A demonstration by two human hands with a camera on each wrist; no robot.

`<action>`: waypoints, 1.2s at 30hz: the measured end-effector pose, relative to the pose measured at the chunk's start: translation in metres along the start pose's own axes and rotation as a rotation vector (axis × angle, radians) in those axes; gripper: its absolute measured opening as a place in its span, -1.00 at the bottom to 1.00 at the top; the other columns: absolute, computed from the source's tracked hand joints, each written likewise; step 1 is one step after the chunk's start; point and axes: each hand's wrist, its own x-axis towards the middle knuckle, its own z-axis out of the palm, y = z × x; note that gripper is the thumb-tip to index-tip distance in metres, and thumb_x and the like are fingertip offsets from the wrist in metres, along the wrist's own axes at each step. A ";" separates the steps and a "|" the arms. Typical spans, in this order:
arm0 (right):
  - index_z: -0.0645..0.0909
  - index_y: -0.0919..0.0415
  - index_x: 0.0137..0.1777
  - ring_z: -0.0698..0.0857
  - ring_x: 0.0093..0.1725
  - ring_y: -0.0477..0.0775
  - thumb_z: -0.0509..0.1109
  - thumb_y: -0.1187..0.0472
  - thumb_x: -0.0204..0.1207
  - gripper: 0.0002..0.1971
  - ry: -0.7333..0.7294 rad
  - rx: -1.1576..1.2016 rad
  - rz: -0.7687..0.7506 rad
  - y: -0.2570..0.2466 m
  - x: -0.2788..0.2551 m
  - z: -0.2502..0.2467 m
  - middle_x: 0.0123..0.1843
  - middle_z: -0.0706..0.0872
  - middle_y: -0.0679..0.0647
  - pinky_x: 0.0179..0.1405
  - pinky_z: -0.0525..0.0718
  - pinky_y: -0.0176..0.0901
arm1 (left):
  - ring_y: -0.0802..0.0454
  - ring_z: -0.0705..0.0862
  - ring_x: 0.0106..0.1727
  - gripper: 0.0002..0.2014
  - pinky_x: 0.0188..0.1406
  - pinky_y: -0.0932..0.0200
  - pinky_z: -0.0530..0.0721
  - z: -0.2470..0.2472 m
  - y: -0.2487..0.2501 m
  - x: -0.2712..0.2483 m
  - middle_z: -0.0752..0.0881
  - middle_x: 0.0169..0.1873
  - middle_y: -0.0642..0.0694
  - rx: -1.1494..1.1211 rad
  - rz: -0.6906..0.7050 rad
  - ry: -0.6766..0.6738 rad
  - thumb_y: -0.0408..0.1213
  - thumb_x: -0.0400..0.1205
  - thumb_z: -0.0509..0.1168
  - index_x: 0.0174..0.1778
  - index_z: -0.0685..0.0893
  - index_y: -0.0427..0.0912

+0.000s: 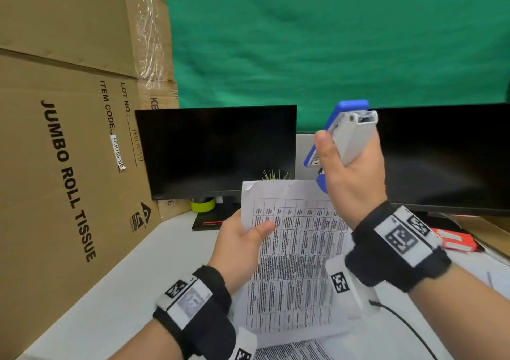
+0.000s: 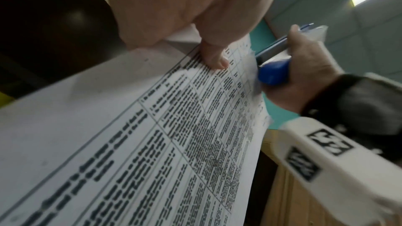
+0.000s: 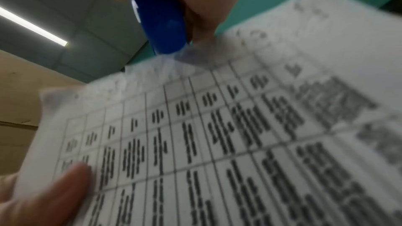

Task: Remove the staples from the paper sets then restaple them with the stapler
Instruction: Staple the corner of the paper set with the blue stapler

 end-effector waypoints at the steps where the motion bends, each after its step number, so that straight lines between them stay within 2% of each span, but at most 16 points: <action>1: 0.44 -0.03 -0.04 0.59 -0.27 -0.29 0.31 -0.29 0.39 -0.63 -0.010 -0.003 0.008 0.000 0.001 0.003 -0.22 0.59 -0.20 -0.23 0.58 -0.38 | 0.23 0.79 0.00 -0.78 -0.05 0.31 0.74 0.003 0.002 -0.001 0.83 -0.05 0.14 -0.005 0.006 -0.006 -0.37 0.70 0.26 0.17 0.67 0.00; 5: 0.43 -0.08 -0.28 0.57 -0.37 -0.16 0.23 -0.34 0.36 -0.66 0.013 -0.071 -0.017 0.001 0.002 0.009 -0.39 0.55 -0.18 -0.30 0.56 -0.19 | 0.23 0.79 -0.01 -0.78 -0.11 0.34 0.72 0.010 0.005 -0.007 0.83 -0.08 0.19 0.003 0.038 -0.019 -0.36 0.70 0.27 0.11 0.66 0.07; 11: 0.41 -0.03 -0.35 0.52 -0.39 -0.14 0.31 -0.16 0.55 -0.67 -0.011 -0.153 0.025 0.009 0.012 0.007 -0.41 0.52 -0.14 -0.36 0.46 -0.23 | 0.30 0.77 -0.05 -0.77 -0.10 0.37 0.69 0.019 0.006 -0.009 0.83 -0.09 0.19 0.006 0.019 -0.024 -0.36 0.70 0.27 0.07 0.68 0.10; 14: 0.46 -0.02 -0.27 0.56 -0.30 -0.05 0.32 -0.09 0.59 -0.75 -0.112 -0.139 0.128 0.015 0.014 0.007 -0.33 0.57 -0.13 -0.19 0.57 -0.07 | 0.14 0.78 0.05 -0.76 0.10 0.14 0.73 0.023 0.001 -0.005 0.82 0.03 0.06 -0.019 -0.069 -0.002 -0.36 0.71 0.26 0.22 0.69 -0.02; 16: 0.50 -0.01 -0.24 0.58 -0.27 -0.02 0.34 -0.06 0.58 -0.78 -0.062 -0.112 0.182 0.019 0.016 0.003 -0.32 0.59 -0.12 -0.14 0.57 -0.04 | 0.08 0.78 0.09 -0.76 0.11 0.11 0.72 0.024 -0.004 -0.002 0.82 0.06 0.01 -0.059 -0.126 0.005 -0.37 0.71 0.25 0.23 0.70 -0.04; 19: 0.56 0.06 -0.22 0.60 -0.30 -0.04 0.36 -0.04 0.57 -0.77 0.109 -0.069 0.272 0.020 0.021 -0.014 -0.30 0.62 -0.08 -0.19 0.54 -0.15 | 0.18 0.79 0.06 -0.75 -0.10 0.33 0.69 0.020 -0.012 0.002 0.82 0.05 0.07 -0.117 -0.176 0.013 -0.38 0.72 0.24 0.24 0.70 -0.04; 21: 0.57 0.09 -0.28 0.54 -0.39 -0.10 0.37 -0.02 0.57 -0.75 0.153 -0.008 0.407 0.027 0.019 -0.032 -0.36 0.59 -0.08 -0.33 0.48 -0.20 | 0.13 0.78 0.10 -0.74 0.04 0.22 0.71 0.015 -0.015 0.003 0.82 0.06 0.07 -0.153 -0.204 0.018 -0.37 0.72 0.23 0.27 0.68 -0.07; 23: 0.66 0.20 -0.19 0.50 -0.39 -0.02 0.41 -0.02 0.53 -0.73 0.091 0.079 0.572 0.037 0.013 -0.051 -0.37 0.57 0.02 -0.34 0.44 -0.17 | 0.07 0.75 0.18 -0.73 0.28 0.01 0.64 0.012 -0.015 0.005 0.81 0.10 0.07 -0.167 -0.208 0.010 -0.34 0.71 0.24 0.31 0.67 -0.07; 24: 0.68 0.32 -0.08 0.54 -0.34 0.07 0.44 -0.03 0.50 -0.65 0.018 0.134 0.663 0.042 0.007 -0.059 -0.34 0.59 0.12 -0.28 0.49 -0.13 | 0.05 0.74 0.19 -0.73 0.30 -0.02 0.63 0.012 -0.013 0.005 0.81 0.11 0.06 -0.176 -0.209 -0.005 -0.33 0.71 0.24 0.31 0.66 -0.07; 25: 0.68 0.40 0.01 0.61 -0.27 0.16 0.44 -0.03 0.49 -0.58 -0.073 0.179 0.758 0.046 0.001 -0.066 -0.27 0.65 0.22 -0.19 0.57 -0.04 | 0.05 0.76 0.17 -0.73 0.25 -0.01 0.65 0.013 -0.013 0.006 0.81 0.11 0.05 -0.187 -0.222 -0.027 -0.32 0.71 0.24 0.31 0.67 -0.07; 27: 0.69 0.38 0.03 0.77 -0.12 0.23 0.37 0.02 0.56 -0.63 -0.242 0.143 0.871 0.052 -0.013 -0.082 -0.11 0.80 0.24 0.01 0.70 0.09 | 0.02 0.79 0.10 -0.77 0.10 0.02 0.71 0.014 -0.013 0.008 0.82 0.07 -0.01 -0.189 -0.281 -0.098 -0.28 0.73 0.22 0.27 0.67 -0.11; 29: 0.70 0.32 0.03 0.81 -0.10 0.23 0.34 -0.01 0.59 -0.65 -0.275 -0.052 0.848 0.058 -0.019 -0.101 -0.09 0.83 0.22 -0.01 0.74 0.10 | -0.02 0.79 -0.02 -0.76 -0.05 -0.01 0.76 0.011 -0.018 0.008 0.79 0.04 -0.09 -0.059 -0.352 -0.191 -0.12 0.72 0.23 0.21 0.64 -0.14; 31: 0.66 0.34 0.04 0.76 -0.20 0.22 0.35 -0.05 0.57 -0.61 -0.169 -0.267 0.839 0.068 -0.015 -0.130 -0.14 0.79 0.24 -0.24 0.68 -0.03 | 0.02 0.68 -0.07 -0.63 -0.14 0.09 0.71 -0.007 -0.033 0.008 0.66 0.08 -0.10 0.340 -0.395 -0.274 0.06 0.65 0.29 0.24 0.55 -0.11; 33: 0.62 0.43 0.08 0.64 -0.28 0.21 0.36 -0.05 0.57 -0.54 -0.063 -0.472 0.854 0.083 -0.005 -0.168 -0.18 0.71 0.27 -0.36 0.53 -0.08 | 0.03 0.60 0.19 -0.38 0.07 0.20 0.62 -0.037 -0.055 0.009 0.54 0.34 -0.09 0.789 -0.473 -0.395 0.18 0.57 0.34 0.46 0.39 -0.06; 35: 0.63 0.45 0.13 0.61 -0.13 0.31 0.31 -0.19 0.52 -0.40 -0.038 -0.781 0.865 0.099 0.003 -0.201 -0.05 0.66 0.34 -0.15 0.57 0.03 | -0.01 0.44 0.48 -0.12 0.41 0.15 0.46 -0.065 -0.075 0.009 0.34 0.57 -0.10 1.112 -0.572 -0.453 0.29 0.51 0.34 0.63 0.21 -0.10; 36: 0.63 0.39 0.16 0.59 0.01 0.36 0.27 -0.25 0.48 -0.36 -0.062 -0.963 0.864 0.105 0.002 -0.210 0.07 0.64 0.35 -0.01 0.58 0.08 | -0.02 0.39 0.53 -0.05 0.47 0.13 0.40 -0.075 -0.083 0.009 0.30 0.59 -0.10 1.203 -0.601 -0.455 0.34 0.48 0.33 0.66 0.17 -0.13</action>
